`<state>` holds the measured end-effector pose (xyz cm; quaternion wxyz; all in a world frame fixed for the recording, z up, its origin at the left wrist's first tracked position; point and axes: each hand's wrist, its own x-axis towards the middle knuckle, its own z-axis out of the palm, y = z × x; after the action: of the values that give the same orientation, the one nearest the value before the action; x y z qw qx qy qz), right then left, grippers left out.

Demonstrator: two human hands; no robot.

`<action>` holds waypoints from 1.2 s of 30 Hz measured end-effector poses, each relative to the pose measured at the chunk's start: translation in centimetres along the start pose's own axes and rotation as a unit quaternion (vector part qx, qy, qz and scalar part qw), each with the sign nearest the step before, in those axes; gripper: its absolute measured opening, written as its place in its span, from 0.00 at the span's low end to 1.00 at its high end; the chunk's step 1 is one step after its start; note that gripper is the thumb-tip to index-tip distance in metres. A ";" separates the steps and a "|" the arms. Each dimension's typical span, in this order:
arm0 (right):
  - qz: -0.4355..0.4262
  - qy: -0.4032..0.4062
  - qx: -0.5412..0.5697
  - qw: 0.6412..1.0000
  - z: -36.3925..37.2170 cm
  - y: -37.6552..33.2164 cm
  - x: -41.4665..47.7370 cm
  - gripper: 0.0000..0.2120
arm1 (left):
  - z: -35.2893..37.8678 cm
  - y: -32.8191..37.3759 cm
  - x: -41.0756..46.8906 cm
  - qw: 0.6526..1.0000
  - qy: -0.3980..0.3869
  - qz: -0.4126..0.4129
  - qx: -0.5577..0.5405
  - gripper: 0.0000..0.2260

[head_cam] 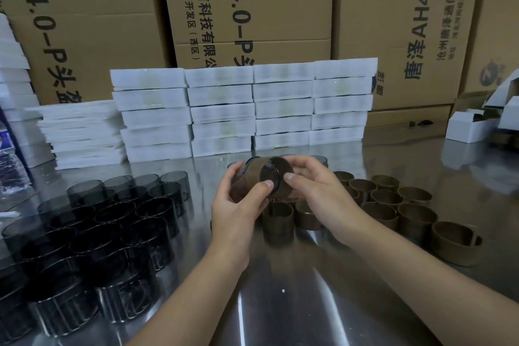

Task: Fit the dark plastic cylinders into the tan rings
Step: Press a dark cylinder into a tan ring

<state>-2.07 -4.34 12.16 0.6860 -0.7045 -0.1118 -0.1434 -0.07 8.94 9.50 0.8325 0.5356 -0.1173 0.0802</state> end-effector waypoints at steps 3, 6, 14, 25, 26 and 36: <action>0.002 0.002 -0.013 1.000 0.0 0.1 0.0 0.09 | -0.1 0.1 0.1 1.000 0.001 0.012 -0.005 0.23; 0.006 0.004 -0.018 1.000 -0.1 0.1 0.0 0.09 | -0.1 0.2 0.1 1.000 0.003 0.014 -0.013 0.22; 0.025 -0.004 -0.025 0.999 -0.2 0.4 0.2 0.10 | -0.3 0.2 0.3 1.000 0.018 0.009 -0.015 0.12; 0.093 0.005 -0.025 0.995 -0.5 1.0 0.6 0.18 | -0.2 0.5 0.4 0.978 -0.048 -0.119 -0.164 0.31; 0.104 -0.001 -0.028 0.994 -0.5 1.1 0.6 0.20 | -0.2 0.5 0.5 0.976 -0.050 -0.123 -0.173 0.31; 0.115 -0.030 0.003 0.993 -0.4 1.1 0.5 0.19 | -0.7 -0.3 1.2 0.966 -0.093 -0.124 -0.205 0.11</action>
<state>-1.25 -4.79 11.32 0.6962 -0.7148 -0.0512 -0.0422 1.20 9.47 9.32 0.9131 0.3693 -0.1414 -0.0995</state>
